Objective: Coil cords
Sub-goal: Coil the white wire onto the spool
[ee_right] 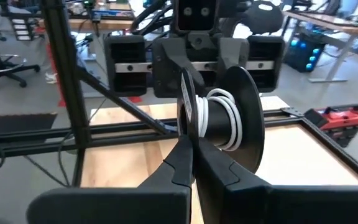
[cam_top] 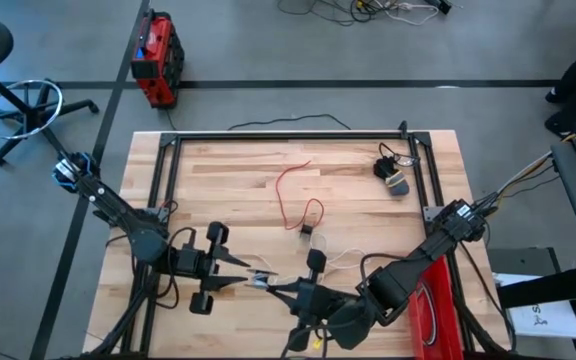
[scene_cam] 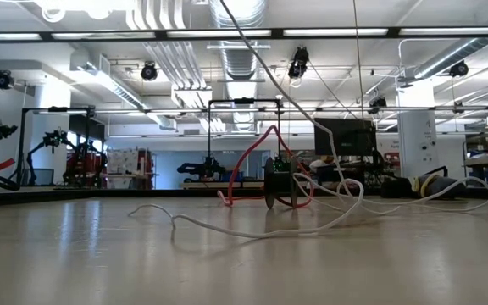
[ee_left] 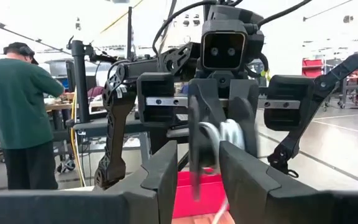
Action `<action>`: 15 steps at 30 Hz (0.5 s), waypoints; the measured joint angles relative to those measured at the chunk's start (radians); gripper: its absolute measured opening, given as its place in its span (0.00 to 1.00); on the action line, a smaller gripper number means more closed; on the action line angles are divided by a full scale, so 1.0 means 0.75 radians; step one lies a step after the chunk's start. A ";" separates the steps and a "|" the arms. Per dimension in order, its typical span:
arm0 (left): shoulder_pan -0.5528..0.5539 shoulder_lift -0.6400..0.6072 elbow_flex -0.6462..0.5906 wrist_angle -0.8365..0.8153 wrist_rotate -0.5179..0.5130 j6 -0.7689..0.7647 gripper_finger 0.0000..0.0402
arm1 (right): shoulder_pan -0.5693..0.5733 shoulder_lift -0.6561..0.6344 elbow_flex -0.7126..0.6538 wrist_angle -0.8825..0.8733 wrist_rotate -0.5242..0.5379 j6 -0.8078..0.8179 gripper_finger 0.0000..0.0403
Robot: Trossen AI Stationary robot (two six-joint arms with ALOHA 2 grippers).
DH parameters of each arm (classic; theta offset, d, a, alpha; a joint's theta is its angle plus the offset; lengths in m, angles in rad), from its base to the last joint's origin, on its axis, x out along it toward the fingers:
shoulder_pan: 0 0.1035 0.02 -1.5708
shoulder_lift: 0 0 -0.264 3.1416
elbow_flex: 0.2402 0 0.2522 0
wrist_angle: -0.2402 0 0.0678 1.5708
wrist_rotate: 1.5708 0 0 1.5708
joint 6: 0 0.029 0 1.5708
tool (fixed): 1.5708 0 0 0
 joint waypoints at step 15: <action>0.000 0.037 -0.001 0.008 0.043 -0.019 0.02 | 0.001 0.000 0.000 -0.005 -0.059 -0.022 0.00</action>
